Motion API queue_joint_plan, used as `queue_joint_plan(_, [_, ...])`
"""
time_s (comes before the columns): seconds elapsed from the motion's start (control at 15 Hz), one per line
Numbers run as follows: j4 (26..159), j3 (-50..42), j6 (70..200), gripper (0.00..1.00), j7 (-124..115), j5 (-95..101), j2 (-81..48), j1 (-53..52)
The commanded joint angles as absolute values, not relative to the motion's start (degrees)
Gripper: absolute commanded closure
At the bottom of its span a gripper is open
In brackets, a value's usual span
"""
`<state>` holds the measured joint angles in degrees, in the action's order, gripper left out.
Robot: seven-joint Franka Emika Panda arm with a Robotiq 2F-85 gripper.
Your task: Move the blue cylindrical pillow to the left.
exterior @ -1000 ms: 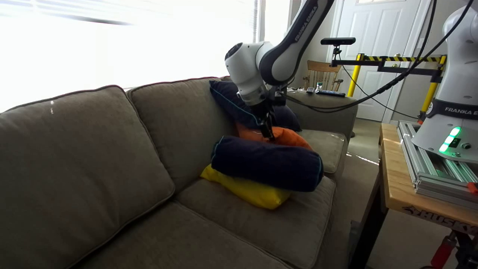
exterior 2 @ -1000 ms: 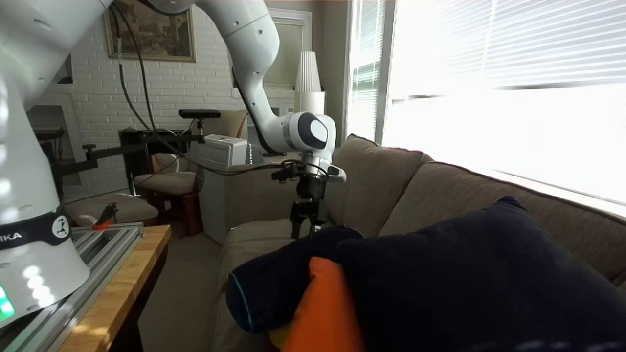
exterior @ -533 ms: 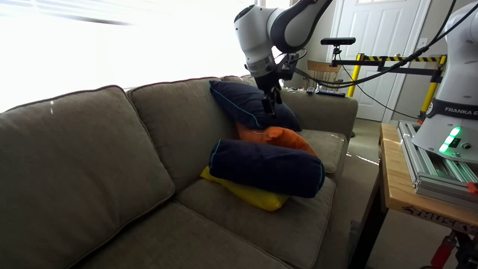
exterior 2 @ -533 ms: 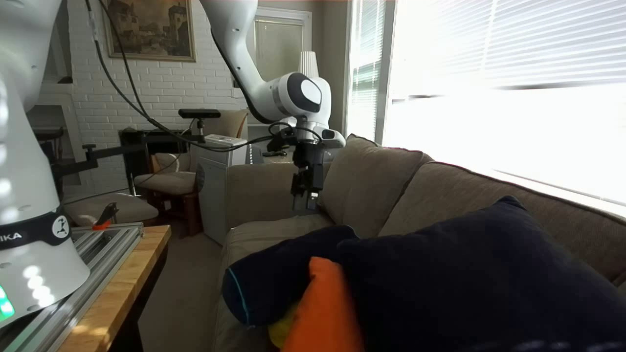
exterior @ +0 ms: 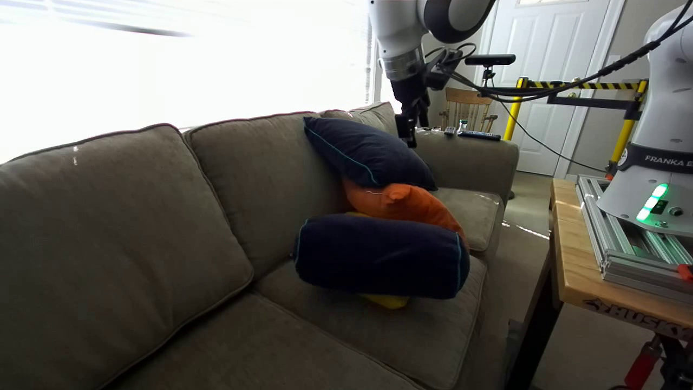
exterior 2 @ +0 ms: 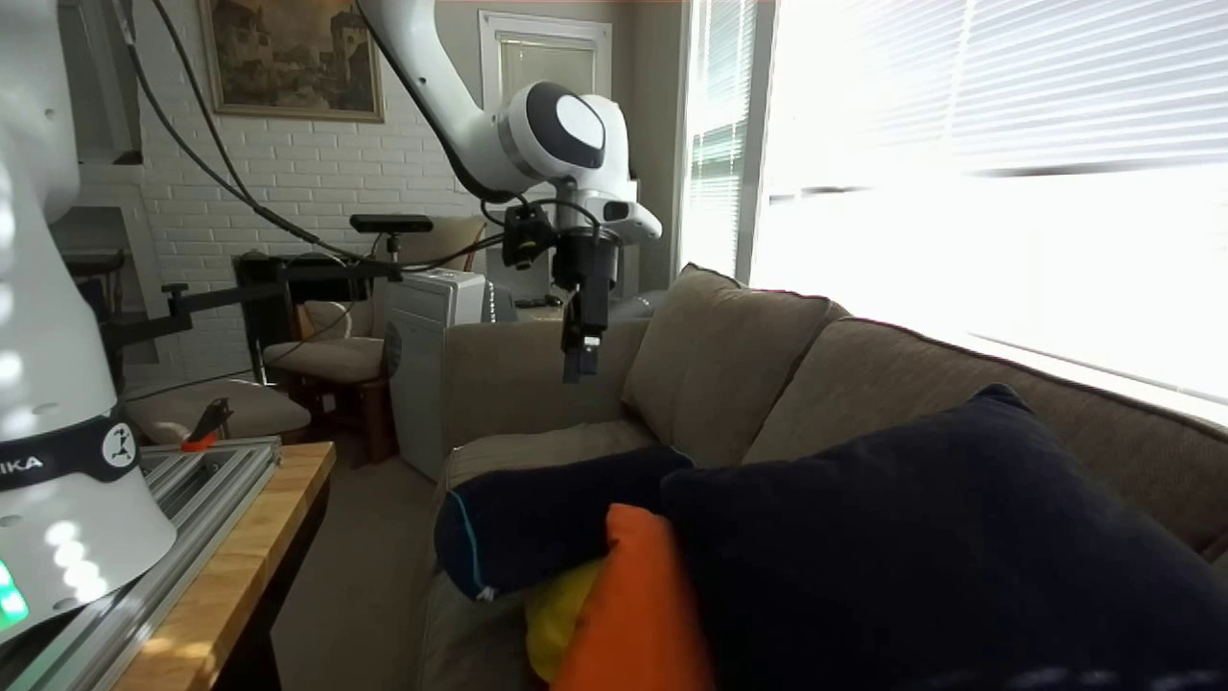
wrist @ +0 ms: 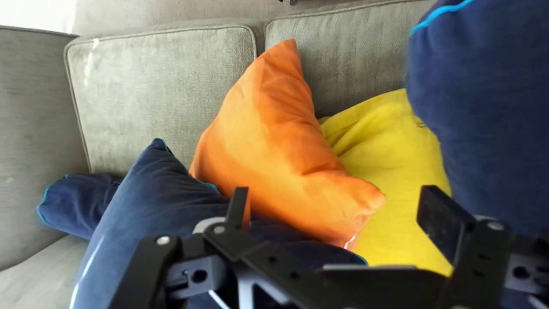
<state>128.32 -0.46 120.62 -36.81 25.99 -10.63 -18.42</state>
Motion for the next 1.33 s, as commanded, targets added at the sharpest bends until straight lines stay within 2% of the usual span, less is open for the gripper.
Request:
queue_joint_plan(0.0, [135.46,1.41,122.28,0.0,-41.1,29.6,-3.22,-15.76])
queue_joint_plan(0.6, [145.38,5.05,128.24,0.0,-39.0,30.68,8.94,-10.17])
queue_joint_plan(1.13, [153.05,7.2,144.92,0.0,-38.89,31.33,15.05,-5.19])
queue_joint_plan(1.27, [153.39,7.15,145.61,0.0,-37.59,27.3,15.03,-4.62])
